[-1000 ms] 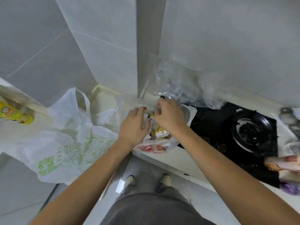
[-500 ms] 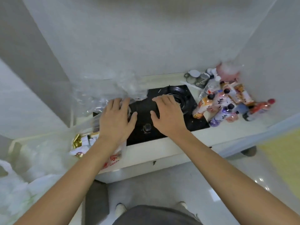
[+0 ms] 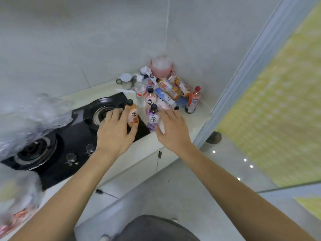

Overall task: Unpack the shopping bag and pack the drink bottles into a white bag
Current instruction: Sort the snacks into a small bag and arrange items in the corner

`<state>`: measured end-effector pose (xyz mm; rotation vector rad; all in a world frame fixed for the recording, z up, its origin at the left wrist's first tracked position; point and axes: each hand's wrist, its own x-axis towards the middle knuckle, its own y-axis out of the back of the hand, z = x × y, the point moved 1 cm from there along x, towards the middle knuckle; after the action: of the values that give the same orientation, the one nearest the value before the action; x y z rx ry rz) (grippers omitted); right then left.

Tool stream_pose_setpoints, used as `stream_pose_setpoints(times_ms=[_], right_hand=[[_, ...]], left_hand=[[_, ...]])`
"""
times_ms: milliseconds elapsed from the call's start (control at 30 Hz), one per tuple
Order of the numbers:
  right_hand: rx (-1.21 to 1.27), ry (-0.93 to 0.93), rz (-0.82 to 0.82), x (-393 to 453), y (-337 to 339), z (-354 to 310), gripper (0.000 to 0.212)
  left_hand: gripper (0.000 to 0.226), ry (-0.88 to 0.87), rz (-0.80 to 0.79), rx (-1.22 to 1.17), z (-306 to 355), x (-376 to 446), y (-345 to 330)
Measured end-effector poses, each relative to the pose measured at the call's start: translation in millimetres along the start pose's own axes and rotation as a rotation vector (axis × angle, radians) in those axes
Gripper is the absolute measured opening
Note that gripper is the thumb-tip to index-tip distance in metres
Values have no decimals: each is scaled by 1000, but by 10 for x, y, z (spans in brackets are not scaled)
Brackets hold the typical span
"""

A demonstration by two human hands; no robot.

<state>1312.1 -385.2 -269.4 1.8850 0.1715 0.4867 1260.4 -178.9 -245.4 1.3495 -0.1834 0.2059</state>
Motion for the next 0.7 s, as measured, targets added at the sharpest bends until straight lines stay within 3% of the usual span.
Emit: stream_pose_setpoints(times_ms=[267, 700], right_hand=[[17, -72, 4, 358, 133, 1107, 43], [14, -22, -165, 2109, -226, 2024, 49]], left_hand=[[56, 20, -92, -9, 713, 614, -493], [56, 55, -77, -142, 849, 2325, -1408]])
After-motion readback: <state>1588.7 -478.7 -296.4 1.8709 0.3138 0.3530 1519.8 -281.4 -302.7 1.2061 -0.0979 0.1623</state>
